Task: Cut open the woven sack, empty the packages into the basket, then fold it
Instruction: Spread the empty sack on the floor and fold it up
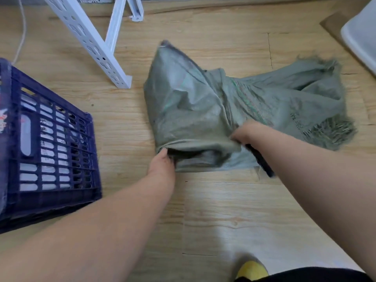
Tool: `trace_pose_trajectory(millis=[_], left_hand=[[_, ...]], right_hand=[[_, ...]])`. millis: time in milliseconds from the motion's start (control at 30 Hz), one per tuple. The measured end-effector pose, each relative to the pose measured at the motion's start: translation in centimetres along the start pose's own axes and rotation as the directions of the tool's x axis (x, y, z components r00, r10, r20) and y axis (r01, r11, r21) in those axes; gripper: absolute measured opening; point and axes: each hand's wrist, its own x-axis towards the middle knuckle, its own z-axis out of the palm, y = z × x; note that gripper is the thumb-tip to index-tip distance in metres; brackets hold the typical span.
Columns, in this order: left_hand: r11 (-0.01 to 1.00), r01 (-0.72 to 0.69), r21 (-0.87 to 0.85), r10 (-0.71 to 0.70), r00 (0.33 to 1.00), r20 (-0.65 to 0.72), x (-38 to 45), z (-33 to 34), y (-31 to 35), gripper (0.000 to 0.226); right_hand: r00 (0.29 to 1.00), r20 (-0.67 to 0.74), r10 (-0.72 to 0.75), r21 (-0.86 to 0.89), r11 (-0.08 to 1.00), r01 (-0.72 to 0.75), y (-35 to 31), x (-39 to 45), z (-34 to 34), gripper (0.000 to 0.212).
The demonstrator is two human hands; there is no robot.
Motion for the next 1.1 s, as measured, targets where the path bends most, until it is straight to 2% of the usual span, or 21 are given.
trace_pose_trajectory(millis=[100, 133, 200, 267, 333, 367, 400, 467, 533, 600, 667, 700, 733, 767, 800, 867, 900, 933, 1000, 1033, 1100], left_hand=[[0.995, -0.089, -0.049, 0.087, 0.995, -0.040, -0.2, 0.7, -0.6, 0.051], [0.980, -0.156, -0.122, 0.147, 0.986, -0.080, -0.8, 0.4, -0.2, 0.047], [0.882, -0.275, -0.382, 0.169, 0.942, -0.289, -2.2, -0.2, 0.5, 0.036], [0.757, -0.345, -0.555, -0.047, 0.818, -0.573, -2.9, 0.4, 0.7, 0.032], [0.690, -0.317, -0.651, -0.325, 0.667, -0.670, -3.0, 1.0, 0.2, 0.028], [0.669, -0.276, -0.690, -0.380, 0.670, -0.637, -2.8, 1.4, -0.1, 0.029], [0.650, -0.228, -0.725, -0.353, 0.754, -0.554, -2.7, 1.9, -0.3, 0.040], [0.712, -0.202, -0.672, -0.097, 0.920, -0.380, -2.2, 2.7, -0.6, 0.063], [0.778, -0.238, -0.581, 0.164, 0.970, -0.179, -2.4, 3.0, -0.2, 0.067], [0.758, -0.208, -0.618, 0.241, 0.970, -0.031, -2.7, 3.7, 0.9, 0.058], [0.624, -0.168, -0.763, 0.097, 0.986, -0.137, -2.7, 4.3, 1.4, 0.040], [0.552, -0.163, -0.818, -0.044, 0.974, -0.224, -2.7, 4.4, 1.4, 0.032], [0.540, -0.175, -0.823, -0.149, 0.943, -0.298, -2.6, 4.4, 1.2, 0.030], [0.571, -0.199, -0.797, -0.177, 0.918, -0.355, -2.3, 4.5, 1.0, 0.034], [0.619, -0.221, -0.754, -0.120, 0.922, -0.369, -1.9, 4.7, 0.8, 0.043], [0.669, -0.235, -0.705, 0.054, 0.961, -0.269, -1.7, 4.7, 0.9, 0.062], [0.669, -0.218, -0.710, 0.113, 0.975, -0.193, -1.8, 4.5, 0.9, 0.067], [0.659, -0.203, -0.724, 0.153, 0.979, -0.135, -1.7, 4.6, 1.1, 0.070], [0.636, -0.197, -0.746, 0.212, 0.974, -0.077, -1.8, 4.4, 1.2, 0.073], [0.619, -0.188, -0.763, 0.224, 0.973, -0.058, -1.8, 4.4, 1.2, 0.072], [0.523, -0.156, -0.838, 0.152, 0.984, -0.088, -1.7, 4.7, 1.2, 0.063]], right_hand=[[0.964, 0.227, 0.137, -0.152, 0.983, -0.104, 0.7, -0.4, 3.1, 0.029], [0.966, 0.216, 0.144, -0.176, 0.979, -0.107, 0.4, -0.4, 3.5, 0.025], [0.986, 0.055, 0.157, -0.149, 0.978, -0.147, -0.1, -0.4, 3.3, 0.013], [0.964, -0.211, 0.161, -0.094, 0.979, -0.184, -0.5, -0.3, 2.6, 0.029], [0.893, -0.449, 0.030, -0.064, 0.996, -0.066, -1.5, 0.1, 2.4, 0.028], [0.856, -0.509, -0.085, -0.079, 0.996, 0.052, -2.5, 0.0, 2.5, 0.025], [0.825, -0.524, -0.211, -0.110, 0.977, 0.181, -3.2, 0.2, 3.1, 0.024], [0.834, -0.397, -0.383, -0.186, 0.923, 0.336, -3.9, 0.8, 5.0, 0.032], [0.929, -0.146, -0.340, -0.289, 0.913, 0.288, -3.1, 1.4, 6.6, 0.035], [0.988, 0.059, -0.144, -0.412, 0.898, 0.156, -2.1, 1.5, 7.0, 0.031], [0.999, -0.008, -0.052, -0.365, 0.930, 0.045, -2.3, 1.1, 6.0, 0.030], [0.987, -0.125, -0.097, -0.314, 0.948, 0.053, -3.0, 0.9, 5.4, 0.031], [0.949, -0.255, -0.185, -0.276, 0.955, 0.112, -4.0, 0.8, 4.8, 0.035], [0.887, -0.357, -0.292, -0.260, 0.944, 0.205, -5.5, 0.7, 4.4, 0.041], [0.817, -0.416, -0.399, -0.274, 0.912, 0.306, -6.9, 0.7, 4.0, 0.048], [0.716, -0.433, -0.548, -0.354, 0.834, 0.423, -9.2, 1.5, 3.4, 0.066], [0.724, -0.417, -0.550, -0.381, 0.829, 0.410, -9.6, 2.2, 3.0, 0.073], [0.773, -0.408, -0.486, -0.365, 0.863, 0.350, -9.4, 3.2, 2.6, 0.077], [0.910, -0.331, -0.249, -0.255, 0.952, 0.168, -7.5, 5.0, 1.5, 0.077], [0.943, -0.289, -0.165, -0.205, 0.973, 0.107, -6.3, 5.7, 1.1, 0.075], [0.930, -0.342, -0.136, -0.123, 0.987, 0.100, -4.5, 5.9, 1.2, 0.071]])
